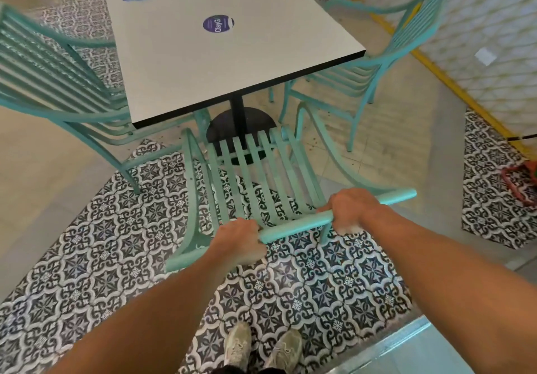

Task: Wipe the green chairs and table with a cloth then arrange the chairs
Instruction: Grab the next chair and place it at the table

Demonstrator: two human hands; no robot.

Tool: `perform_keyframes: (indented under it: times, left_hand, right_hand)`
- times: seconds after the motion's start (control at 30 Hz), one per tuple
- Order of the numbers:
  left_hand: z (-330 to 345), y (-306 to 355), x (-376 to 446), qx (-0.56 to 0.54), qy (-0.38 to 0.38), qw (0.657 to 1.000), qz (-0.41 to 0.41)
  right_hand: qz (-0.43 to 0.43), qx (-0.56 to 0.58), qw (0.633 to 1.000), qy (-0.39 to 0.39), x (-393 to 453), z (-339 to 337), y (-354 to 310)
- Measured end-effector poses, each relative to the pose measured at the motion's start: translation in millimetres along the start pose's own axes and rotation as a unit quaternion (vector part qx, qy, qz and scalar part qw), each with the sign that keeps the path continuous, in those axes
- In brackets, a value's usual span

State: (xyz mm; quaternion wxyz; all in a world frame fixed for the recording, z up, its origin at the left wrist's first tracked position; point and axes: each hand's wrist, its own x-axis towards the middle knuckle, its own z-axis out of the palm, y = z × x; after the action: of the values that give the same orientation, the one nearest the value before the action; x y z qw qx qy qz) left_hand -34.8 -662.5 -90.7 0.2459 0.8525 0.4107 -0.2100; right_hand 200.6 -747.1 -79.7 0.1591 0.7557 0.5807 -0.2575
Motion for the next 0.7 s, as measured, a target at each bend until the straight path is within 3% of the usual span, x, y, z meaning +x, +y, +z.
perform_keyframes:
  times: [0.7]
  left_hand:
    - [-57,-2,69,0.011,0.015,0.999,-0.035]
  right_hand:
    - [0.003,0.01,0.999,0.046,76,-51,23]
